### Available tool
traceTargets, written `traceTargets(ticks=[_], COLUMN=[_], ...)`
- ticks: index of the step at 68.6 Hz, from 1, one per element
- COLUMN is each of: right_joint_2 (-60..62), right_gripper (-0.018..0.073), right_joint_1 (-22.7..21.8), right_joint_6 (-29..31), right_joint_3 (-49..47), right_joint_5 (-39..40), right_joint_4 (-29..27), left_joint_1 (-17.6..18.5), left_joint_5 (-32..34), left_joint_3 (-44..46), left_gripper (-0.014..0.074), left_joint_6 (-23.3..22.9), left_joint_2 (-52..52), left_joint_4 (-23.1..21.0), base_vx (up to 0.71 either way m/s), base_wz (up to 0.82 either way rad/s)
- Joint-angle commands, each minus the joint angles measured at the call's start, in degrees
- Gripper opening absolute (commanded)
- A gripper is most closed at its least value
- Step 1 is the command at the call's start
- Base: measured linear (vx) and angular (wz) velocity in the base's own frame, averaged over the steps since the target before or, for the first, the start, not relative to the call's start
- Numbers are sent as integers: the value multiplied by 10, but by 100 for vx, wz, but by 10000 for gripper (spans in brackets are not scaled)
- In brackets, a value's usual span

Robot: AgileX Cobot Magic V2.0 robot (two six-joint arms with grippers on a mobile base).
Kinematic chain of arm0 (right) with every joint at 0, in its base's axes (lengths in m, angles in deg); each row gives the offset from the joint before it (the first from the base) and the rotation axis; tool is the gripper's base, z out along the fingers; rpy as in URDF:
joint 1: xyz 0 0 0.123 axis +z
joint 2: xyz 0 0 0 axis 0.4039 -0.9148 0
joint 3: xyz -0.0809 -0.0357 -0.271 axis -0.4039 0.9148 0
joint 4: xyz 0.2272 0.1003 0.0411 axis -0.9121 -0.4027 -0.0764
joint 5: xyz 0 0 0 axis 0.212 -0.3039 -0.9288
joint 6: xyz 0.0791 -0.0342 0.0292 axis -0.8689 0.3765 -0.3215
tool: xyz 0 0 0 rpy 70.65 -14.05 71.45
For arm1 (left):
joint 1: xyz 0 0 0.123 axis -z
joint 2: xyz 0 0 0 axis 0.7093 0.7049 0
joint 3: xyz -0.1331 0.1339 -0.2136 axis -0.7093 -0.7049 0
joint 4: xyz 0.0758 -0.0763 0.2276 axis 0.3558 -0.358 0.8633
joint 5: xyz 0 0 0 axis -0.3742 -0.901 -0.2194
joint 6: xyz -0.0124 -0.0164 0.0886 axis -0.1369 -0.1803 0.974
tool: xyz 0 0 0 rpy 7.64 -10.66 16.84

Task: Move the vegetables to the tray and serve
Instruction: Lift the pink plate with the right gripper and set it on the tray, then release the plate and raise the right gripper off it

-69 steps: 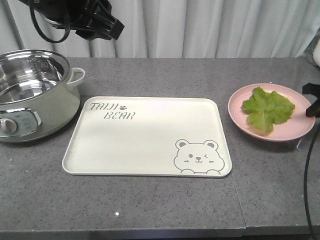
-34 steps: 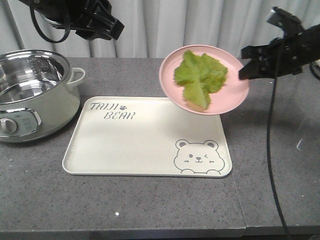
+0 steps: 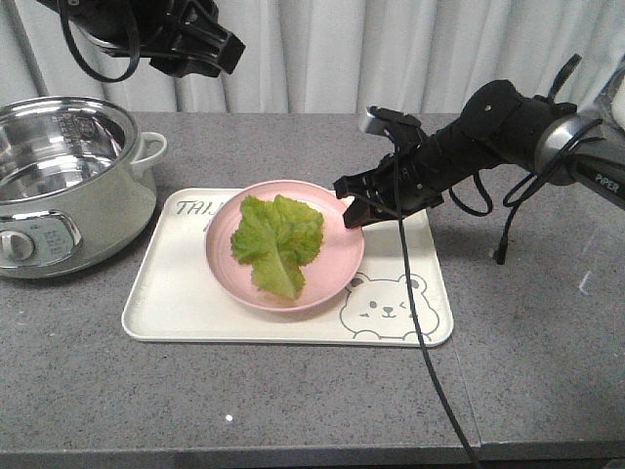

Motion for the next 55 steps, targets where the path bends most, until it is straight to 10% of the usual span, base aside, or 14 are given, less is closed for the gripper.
traceTargets(ticks=[1,24,55], right_joint_2=[32,38,84], right_gripper=[88,482,480], right_joint_1=[-1,-3,-3], right_joint_6=[19,15,-192], right_joint_3=[-19,-36,-146], right_joint_5=[9,-4,-167], right_joint_4=[-23,4,290], left_joint_1=[1,1,1], left_joint_5=[13,13,14], left_joint_3=[15,15,-189], left_gripper=[376,376,376], left_joint_6=[-9,-24,-175], left_joint_2=[-20,-20,-22], left_joint_4=[0,2,144], base_vx=[0,0,0], base_wz=[0,0,0])
